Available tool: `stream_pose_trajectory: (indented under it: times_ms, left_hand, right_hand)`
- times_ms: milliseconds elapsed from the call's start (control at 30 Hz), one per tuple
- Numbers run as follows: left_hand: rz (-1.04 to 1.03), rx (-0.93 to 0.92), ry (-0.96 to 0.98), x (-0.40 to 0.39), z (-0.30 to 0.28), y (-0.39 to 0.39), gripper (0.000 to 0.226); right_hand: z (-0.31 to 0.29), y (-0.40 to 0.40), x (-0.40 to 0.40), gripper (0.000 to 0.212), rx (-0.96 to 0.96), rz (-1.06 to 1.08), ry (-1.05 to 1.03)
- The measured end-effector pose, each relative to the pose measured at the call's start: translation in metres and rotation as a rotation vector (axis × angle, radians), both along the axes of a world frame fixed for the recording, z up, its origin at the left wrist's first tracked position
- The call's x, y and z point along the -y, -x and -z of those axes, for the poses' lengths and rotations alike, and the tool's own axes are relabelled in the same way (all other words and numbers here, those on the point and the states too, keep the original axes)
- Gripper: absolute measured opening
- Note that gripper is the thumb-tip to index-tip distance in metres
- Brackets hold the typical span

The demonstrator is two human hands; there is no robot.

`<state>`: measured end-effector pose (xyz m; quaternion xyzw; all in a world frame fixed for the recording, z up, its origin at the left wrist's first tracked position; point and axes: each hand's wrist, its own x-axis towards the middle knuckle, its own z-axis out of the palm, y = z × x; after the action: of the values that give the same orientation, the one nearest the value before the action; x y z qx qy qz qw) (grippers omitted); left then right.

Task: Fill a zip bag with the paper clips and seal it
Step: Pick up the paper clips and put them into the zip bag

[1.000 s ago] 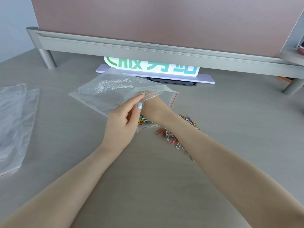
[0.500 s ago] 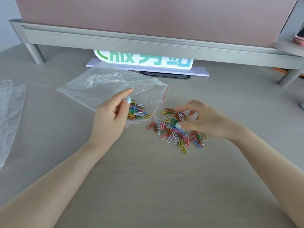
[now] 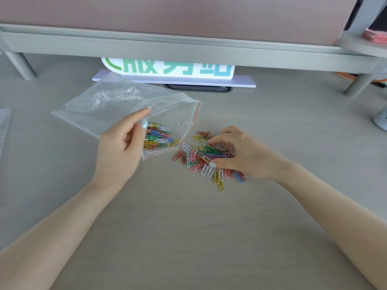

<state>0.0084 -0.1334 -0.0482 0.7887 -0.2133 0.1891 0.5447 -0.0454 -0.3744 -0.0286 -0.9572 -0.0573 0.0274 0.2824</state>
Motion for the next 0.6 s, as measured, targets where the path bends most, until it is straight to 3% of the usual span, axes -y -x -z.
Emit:
stream_pose_trajectory:
  times_ms: [233, 600]
  left_hand:
    - [0.001, -0.003, 0.003, -0.0001, -0.0007, 0.0011, 0.03]
    - [0.008, -0.014, 0.004, -0.0001, 0.0009, -0.0002, 0.03]
  right_hand:
    - [-0.001, 0.0007, -0.0009, 0.026, 0.051, 0.008, -0.005]
    - [-0.0027, 0.0019, -0.0011, 0.018, 0.15, 0.019, 0.029]
